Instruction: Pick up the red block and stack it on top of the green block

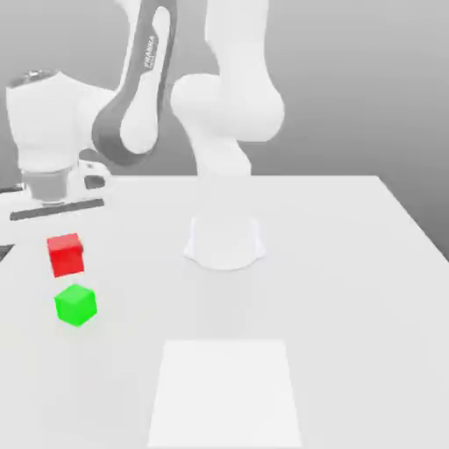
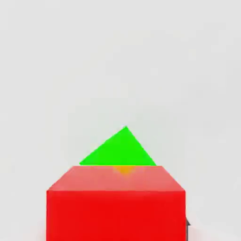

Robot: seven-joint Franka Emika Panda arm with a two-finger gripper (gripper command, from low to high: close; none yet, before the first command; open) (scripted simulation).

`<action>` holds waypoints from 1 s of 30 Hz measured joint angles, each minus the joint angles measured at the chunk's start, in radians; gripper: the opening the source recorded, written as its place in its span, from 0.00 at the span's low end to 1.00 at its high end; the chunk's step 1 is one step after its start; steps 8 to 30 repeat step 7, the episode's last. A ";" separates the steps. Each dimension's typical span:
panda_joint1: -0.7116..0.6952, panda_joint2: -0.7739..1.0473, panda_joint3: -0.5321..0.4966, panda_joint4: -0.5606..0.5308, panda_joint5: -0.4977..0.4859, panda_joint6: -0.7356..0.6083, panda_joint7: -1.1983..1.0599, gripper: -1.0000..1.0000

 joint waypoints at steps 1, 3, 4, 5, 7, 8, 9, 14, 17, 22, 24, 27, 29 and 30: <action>0.001 0.033 -0.001 0.001 0.007 0.032 -0.003 0.00; 0.006 0.102 0.001 0.003 0.031 0.098 -0.018 0.00; 0.007 0.137 0.006 0.004 0.050 0.132 -0.031 0.00; 0.004 0.164 0.013 0.005 0.067 0.158 -0.043 1.00; 0.005 0.164 0.013 0.005 0.067 0.158 -0.043 1.00; 0.005 0.164 0.013 0.005 0.067 0.158 -0.043 1.00; 0.005 0.164 0.013 0.005 0.067 0.158 -0.043 1.00; 0.005 0.164 0.013 0.005 0.067 0.158 -0.043 1.00; 0.005 0.164 0.013 0.005 0.067 0.158 -0.043 1.00; 0.005 0.164 0.013 0.005 0.067 0.158 -0.043 1.00; 0.005 0.164 0.013 0.005 0.067 0.158 -0.043 1.00; 0.005 0.164 0.013 0.005 0.067 0.158 -0.043 1.00; 0.005 0.164 0.013 0.005 0.067 0.158 -0.043 1.00; 0.005 0.164 0.013 0.005 0.067 0.158 -0.043 1.00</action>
